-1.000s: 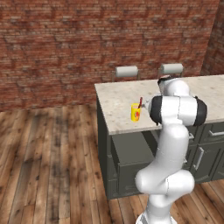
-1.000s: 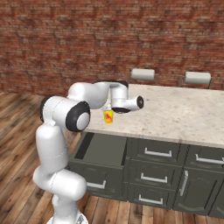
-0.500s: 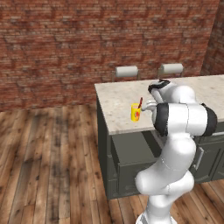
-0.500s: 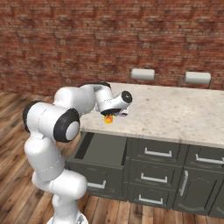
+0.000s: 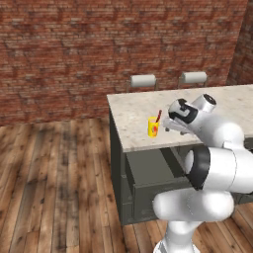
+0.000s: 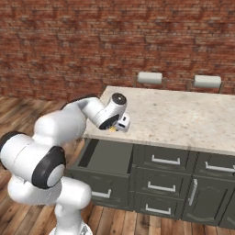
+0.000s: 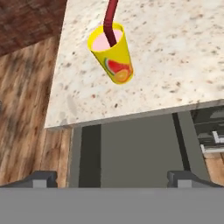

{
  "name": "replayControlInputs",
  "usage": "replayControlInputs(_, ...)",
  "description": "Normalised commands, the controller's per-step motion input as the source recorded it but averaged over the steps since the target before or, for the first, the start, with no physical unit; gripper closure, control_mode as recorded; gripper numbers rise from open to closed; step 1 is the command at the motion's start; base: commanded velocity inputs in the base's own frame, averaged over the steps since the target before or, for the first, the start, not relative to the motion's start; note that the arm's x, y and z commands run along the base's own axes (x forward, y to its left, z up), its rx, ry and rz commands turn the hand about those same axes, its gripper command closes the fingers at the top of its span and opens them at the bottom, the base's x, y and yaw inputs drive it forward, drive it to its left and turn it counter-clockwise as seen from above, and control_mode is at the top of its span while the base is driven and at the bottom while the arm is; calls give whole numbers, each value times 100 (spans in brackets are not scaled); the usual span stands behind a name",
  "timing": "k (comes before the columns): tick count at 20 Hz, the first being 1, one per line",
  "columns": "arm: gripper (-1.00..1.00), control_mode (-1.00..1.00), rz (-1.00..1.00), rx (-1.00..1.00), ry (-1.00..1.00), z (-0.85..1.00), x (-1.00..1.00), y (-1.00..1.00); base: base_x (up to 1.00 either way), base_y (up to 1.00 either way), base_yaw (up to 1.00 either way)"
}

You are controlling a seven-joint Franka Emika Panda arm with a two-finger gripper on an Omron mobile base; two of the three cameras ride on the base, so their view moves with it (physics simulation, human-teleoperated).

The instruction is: Pick up the straw from the right drawer and put it inside the smoothie cup.

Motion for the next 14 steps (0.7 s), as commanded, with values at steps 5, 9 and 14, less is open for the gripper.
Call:
replayControlInputs(5,-100,-100,-18,-1,0,52,-100,0,0,0,0)
replayControlInputs(9,-100,-100,-14,-8,-30,58,-99,20,0,0,0)
replayControlInputs(14,-100,-100,-12,-11,-50,49,-97,27,0,0,0)
